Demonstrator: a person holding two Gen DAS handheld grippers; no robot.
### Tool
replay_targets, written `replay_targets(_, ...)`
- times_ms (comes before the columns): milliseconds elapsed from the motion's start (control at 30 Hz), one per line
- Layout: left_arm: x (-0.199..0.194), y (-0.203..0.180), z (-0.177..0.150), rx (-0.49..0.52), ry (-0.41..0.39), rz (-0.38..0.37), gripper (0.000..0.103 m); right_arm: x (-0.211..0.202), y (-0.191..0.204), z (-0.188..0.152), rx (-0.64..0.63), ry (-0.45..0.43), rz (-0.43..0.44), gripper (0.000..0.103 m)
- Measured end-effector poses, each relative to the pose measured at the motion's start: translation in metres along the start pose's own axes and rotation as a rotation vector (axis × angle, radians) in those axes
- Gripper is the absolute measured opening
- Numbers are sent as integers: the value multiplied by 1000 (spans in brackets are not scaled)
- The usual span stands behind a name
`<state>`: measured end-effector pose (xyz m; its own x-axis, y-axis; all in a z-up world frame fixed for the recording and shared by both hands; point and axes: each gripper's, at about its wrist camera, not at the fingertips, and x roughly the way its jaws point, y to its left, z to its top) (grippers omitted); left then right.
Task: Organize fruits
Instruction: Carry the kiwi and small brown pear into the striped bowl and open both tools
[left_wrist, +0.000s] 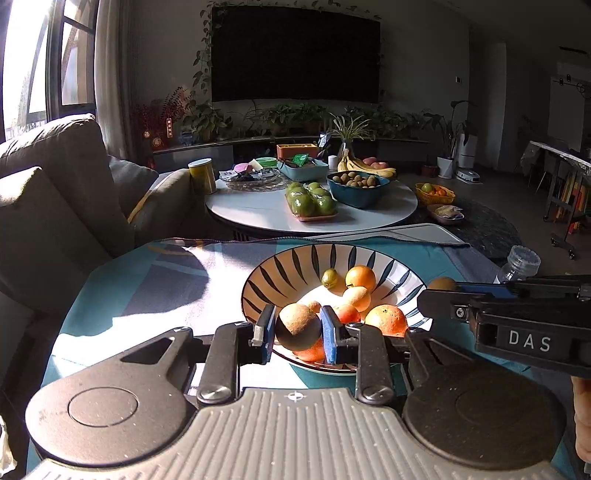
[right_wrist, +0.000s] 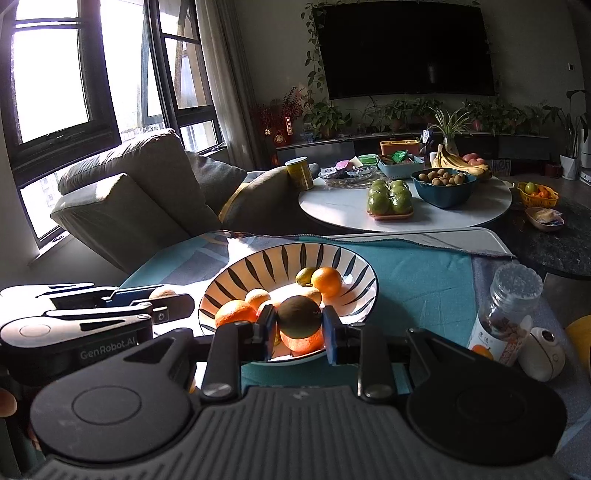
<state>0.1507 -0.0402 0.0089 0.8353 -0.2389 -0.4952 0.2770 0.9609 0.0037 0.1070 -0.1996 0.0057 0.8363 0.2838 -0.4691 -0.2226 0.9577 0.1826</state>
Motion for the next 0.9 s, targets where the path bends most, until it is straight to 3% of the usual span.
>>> replay_targets(467, 41, -1, 13, 13, 13, -10, 24, 28, -4, 11, -16, 14, 3, 84)
replay_targets(900, 38, 3, 12, 10, 0, -4, 25, 35, -2, 9, -32, 23, 9, 84)
